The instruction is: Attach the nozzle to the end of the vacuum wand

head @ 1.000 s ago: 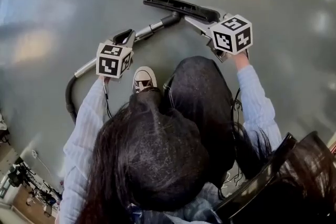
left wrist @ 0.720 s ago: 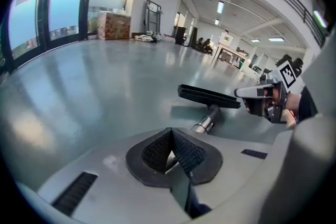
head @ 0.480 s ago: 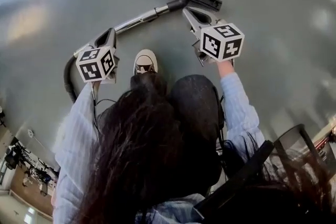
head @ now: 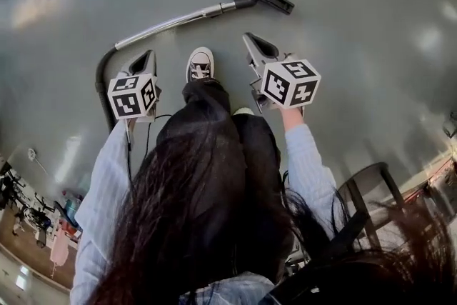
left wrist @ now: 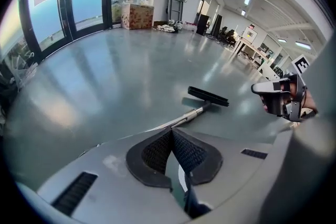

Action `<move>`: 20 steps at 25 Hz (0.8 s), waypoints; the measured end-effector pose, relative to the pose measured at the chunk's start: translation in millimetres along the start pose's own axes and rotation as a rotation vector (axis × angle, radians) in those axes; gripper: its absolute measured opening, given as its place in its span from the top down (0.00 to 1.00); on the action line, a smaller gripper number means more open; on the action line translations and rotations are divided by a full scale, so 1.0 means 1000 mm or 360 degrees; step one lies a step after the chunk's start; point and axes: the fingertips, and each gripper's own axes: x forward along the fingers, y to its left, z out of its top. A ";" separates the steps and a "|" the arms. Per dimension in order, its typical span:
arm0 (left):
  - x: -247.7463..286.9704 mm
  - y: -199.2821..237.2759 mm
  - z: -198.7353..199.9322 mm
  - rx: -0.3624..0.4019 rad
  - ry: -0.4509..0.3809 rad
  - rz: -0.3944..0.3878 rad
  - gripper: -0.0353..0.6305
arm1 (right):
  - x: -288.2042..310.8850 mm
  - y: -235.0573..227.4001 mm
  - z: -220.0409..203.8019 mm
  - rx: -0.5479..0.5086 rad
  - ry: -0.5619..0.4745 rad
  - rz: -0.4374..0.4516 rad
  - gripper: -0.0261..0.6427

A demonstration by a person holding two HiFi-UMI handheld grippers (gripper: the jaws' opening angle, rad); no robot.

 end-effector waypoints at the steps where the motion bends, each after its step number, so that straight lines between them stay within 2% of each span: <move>1: -0.015 -0.011 0.007 0.0022 -0.0003 -0.0016 0.94 | -0.014 0.014 0.005 -0.0003 0.0013 0.0010 0.95; 5: -0.093 -0.062 0.034 0.0106 -0.0015 -0.0096 0.94 | -0.081 0.073 0.027 -0.0013 0.0034 0.0029 0.95; 9: -0.171 -0.117 0.076 0.0076 -0.0049 -0.0242 0.94 | -0.150 0.124 0.059 0.0006 0.0027 0.0012 0.95; 13: -0.239 -0.158 0.128 0.0031 -0.0204 -0.0295 0.94 | -0.208 0.166 0.084 -0.0002 0.0001 0.0000 0.95; 17: -0.330 -0.216 0.167 -0.0008 -0.0395 -0.0303 0.94 | -0.296 0.206 0.101 -0.0006 -0.0065 -0.0056 0.95; 20: -0.402 -0.255 0.180 0.0047 -0.0495 -0.0311 0.94 | -0.361 0.240 0.114 0.0021 -0.0133 -0.0087 0.95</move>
